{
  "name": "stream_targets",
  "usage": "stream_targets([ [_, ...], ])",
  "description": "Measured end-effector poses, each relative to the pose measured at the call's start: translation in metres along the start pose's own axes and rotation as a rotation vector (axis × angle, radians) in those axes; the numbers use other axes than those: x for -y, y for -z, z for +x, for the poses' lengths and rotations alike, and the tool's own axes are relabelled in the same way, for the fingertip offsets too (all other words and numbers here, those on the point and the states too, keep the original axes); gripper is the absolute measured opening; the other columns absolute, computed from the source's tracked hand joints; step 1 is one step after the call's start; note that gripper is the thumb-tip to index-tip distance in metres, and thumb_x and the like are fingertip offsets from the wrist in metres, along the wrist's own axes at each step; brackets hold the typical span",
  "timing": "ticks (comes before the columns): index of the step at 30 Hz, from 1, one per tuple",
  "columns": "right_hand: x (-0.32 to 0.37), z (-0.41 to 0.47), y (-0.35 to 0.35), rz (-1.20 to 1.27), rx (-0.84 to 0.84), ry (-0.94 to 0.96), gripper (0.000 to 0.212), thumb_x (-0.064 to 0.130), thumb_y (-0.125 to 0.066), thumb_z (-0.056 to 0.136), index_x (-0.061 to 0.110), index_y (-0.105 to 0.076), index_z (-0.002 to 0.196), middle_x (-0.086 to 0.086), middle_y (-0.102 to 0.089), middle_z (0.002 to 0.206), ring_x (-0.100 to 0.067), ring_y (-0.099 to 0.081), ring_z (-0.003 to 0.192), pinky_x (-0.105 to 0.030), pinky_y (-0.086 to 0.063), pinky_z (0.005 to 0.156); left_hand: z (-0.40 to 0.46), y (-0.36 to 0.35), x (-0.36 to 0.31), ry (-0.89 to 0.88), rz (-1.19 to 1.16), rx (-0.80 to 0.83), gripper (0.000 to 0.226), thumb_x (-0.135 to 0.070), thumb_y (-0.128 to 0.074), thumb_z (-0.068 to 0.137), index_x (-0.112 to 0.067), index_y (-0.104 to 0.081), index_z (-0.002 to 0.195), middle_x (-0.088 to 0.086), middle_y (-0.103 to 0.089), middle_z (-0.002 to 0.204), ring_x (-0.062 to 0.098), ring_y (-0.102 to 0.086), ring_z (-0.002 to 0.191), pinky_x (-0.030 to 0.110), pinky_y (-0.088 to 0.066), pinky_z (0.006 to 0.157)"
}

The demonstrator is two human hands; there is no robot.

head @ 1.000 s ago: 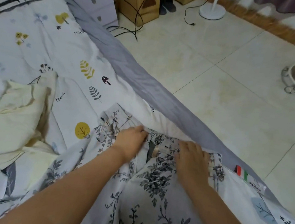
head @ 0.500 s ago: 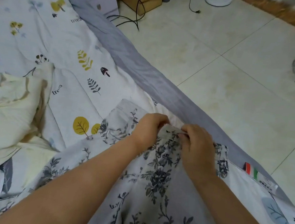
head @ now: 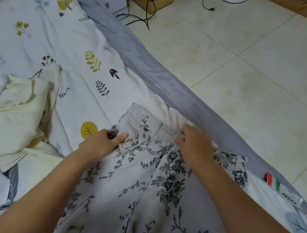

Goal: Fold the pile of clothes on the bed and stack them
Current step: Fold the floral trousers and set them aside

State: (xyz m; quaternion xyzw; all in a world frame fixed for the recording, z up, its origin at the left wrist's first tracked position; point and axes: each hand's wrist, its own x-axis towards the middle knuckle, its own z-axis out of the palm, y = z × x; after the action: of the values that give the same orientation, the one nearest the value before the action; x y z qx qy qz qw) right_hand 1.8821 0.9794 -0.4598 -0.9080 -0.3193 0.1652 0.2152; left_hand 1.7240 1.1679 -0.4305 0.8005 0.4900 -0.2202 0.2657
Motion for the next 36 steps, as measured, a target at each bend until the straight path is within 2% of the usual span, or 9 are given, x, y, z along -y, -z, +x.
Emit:
stream_targets([
  [4,-0.006,-0.002,-0.001,0.012,-0.148,-0.113,0.024,0.024,-0.056,0.093,0.015,-0.041,0.077,-0.001,-0.052,0.073,-0.023,-0.053,0.07,-0.032,-0.037,0.061,0.008,0.01,0.024,-0.176,-0.131,0.164,0.034,-0.034,-0.068,0.083,-0.009,-0.046,0.077,0.009,-0.051,0.066,0.018,-0.051,0.06,0.03,-0.039,0.062],
  [9,-0.003,0.002,-0.005,-0.059,-0.203,-0.174,0.02,0.026,-0.056,0.093,0.01,-0.05,0.083,-0.005,-0.054,0.075,-0.024,-0.052,0.069,-0.034,-0.041,0.062,0.018,0.009,0.028,-0.202,-0.13,-0.613,0.028,-0.026,-0.055,0.093,-0.006,-0.067,0.077,0.013,-0.065,0.071,0.031,-0.058,0.07,0.029,-0.033,0.061],
  [14,0.011,0.007,0.001,-0.223,-0.065,-0.207,0.03,0.035,-0.05,0.094,0.01,-0.054,0.11,-0.013,-0.058,0.11,-0.031,-0.05,0.103,-0.04,-0.037,0.083,0.016,0.002,0.045,-0.039,-0.068,-0.447,0.038,-0.044,-0.039,0.097,-0.011,-0.06,0.1,0.017,-0.064,0.097,0.035,-0.057,0.093,0.032,-0.031,0.069],
  [20,0.079,0.046,-0.005,-0.134,-0.006,0.091,0.039,0.042,-0.038,0.097,0.009,-0.051,0.113,-0.011,-0.056,0.108,-0.028,-0.046,0.101,-0.041,-0.035,0.083,-0.008,0.02,0.085,-0.04,-0.017,-0.001,0.024,-0.037,-0.06,0.088,-0.023,-0.048,0.073,-0.006,-0.051,0.073,0.018,-0.049,0.077,0.028,-0.031,0.059],
  [23,0.103,0.069,-0.022,-0.174,0.141,0.065,0.029,0.035,-0.043,0.096,0.008,-0.051,0.102,-0.012,-0.057,0.106,-0.031,-0.052,0.104,-0.04,-0.038,0.088,-0.007,0.016,0.091,-0.1,-0.033,-0.115,0.018,-0.024,-0.066,0.083,-0.021,-0.05,0.076,-0.004,-0.051,0.073,0.02,-0.05,0.078,0.029,-0.029,0.061],
  [26,0.098,0.095,-0.02,-0.115,-0.067,0.037,0.021,0.017,-0.04,0.098,0.005,-0.048,0.084,-0.019,-0.062,0.101,-0.033,-0.058,0.095,-0.04,-0.04,0.082,-0.006,0.01,0.097,-0.143,-0.086,-0.402,0.026,-0.021,-0.068,0.082,-0.018,-0.047,0.067,-0.005,-0.046,0.062,0.027,-0.052,0.072,0.033,-0.023,0.057],
  [28,0.095,0.107,-0.015,-0.139,-0.175,-0.004,0.021,0.015,-0.04,0.099,0.001,-0.053,0.091,-0.023,-0.061,0.106,-0.035,-0.057,0.098,-0.042,-0.039,0.085,-0.007,0.005,0.099,-0.137,0.002,-0.555,0.014,-0.021,-0.066,0.084,-0.009,-0.058,0.083,0.005,-0.054,0.075,0.031,-0.054,0.077,0.035,-0.031,0.06],
  [32,0.113,0.084,-0.026,-0.185,-0.284,0.115,0.041,0.023,-0.05,0.092,0.004,-0.046,0.128,-0.019,-0.048,0.13,-0.033,-0.042,0.121,-0.045,-0.029,0.099,-0.014,-0.019,0.097,-0.112,0.163,-0.797,0.057,-0.025,-0.068,0.08,0.001,-0.05,0.127,0.03,-0.05,0.122,0.043,-0.05,0.111,0.051,-0.041,0.089],
  [36,0.124,0.009,-0.069,-0.286,-0.115,0.673,0.062,0.034,-0.057,0.086,0.007,-0.041,0.139,-0.019,-0.036,0.147,-0.036,-0.033,0.137,-0.055,-0.027,0.107,-0.031,-0.053,0.102,-0.333,0.291,-0.659,0.06,-0.044,-0.03,0.092,-0.017,-0.031,0.146,0.018,-0.026,0.152,0.035,-0.02,0.141,0.051,-0.004,0.113],
])
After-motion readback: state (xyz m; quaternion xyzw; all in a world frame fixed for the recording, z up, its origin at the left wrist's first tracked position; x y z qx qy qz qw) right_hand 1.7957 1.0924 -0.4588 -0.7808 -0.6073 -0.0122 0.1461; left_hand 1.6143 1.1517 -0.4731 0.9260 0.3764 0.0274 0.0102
